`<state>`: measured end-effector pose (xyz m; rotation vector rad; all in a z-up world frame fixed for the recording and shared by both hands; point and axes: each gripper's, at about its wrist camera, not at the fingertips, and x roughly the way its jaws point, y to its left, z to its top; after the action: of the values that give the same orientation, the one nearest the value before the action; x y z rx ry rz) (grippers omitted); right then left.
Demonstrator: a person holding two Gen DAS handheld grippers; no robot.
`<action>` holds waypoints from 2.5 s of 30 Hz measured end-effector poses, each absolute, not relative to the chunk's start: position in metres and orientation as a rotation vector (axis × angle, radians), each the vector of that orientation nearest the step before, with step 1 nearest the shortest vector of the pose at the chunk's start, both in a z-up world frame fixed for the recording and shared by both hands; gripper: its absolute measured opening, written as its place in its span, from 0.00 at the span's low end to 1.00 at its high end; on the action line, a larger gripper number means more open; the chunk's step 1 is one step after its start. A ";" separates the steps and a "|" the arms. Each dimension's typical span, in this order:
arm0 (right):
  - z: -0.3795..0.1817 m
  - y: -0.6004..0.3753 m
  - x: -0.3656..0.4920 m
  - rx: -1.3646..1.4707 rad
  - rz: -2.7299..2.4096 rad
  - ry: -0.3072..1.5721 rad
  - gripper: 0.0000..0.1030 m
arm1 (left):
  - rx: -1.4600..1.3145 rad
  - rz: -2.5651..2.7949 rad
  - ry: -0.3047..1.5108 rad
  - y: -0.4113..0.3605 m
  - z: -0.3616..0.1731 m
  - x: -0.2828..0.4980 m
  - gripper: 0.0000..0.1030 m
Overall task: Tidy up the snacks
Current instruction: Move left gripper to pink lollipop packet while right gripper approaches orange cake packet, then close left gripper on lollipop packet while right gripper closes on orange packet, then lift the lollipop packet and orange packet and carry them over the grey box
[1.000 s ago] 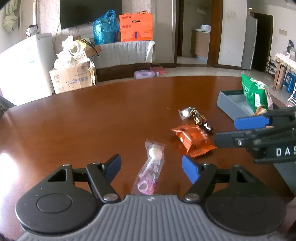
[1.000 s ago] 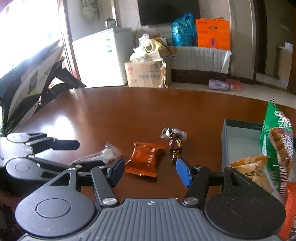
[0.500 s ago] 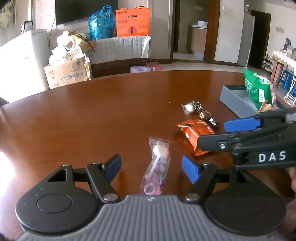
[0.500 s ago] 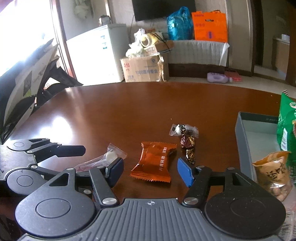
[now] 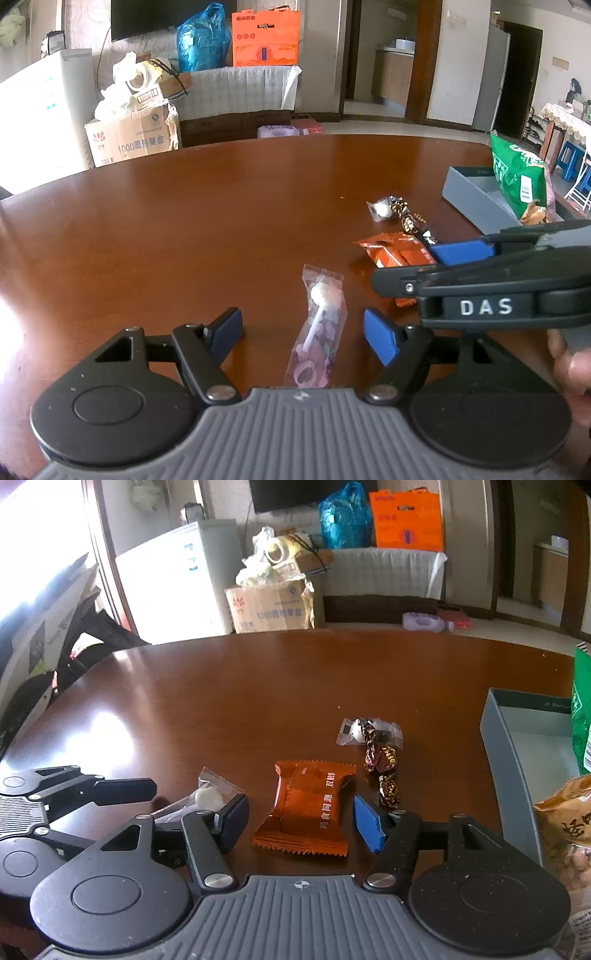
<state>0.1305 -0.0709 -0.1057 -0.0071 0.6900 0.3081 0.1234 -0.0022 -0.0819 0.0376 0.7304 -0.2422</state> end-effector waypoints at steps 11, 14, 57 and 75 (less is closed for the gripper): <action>-0.109 -0.067 0.131 -0.061 0.296 0.666 0.44 | 0.048 -0.246 0.726 -0.006 -0.085 0.126 0.71; -0.108 -0.068 0.131 -0.063 0.302 0.667 0.43 | 0.083 -0.237 0.715 -0.012 -0.087 0.127 0.71; -0.080 -0.093 0.109 0.005 0.354 0.609 0.40 | 0.069 -0.266 0.709 -0.026 -0.076 0.125 0.09; -0.060 -0.109 0.089 0.008 0.346 0.557 0.40 | 0.068 -0.268 0.649 -0.048 -0.053 0.121 0.09</action>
<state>0.0889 -0.1094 -0.0603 0.0085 0.5566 0.3458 0.1206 -0.0482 -0.0535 0.0685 0.6495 -0.2681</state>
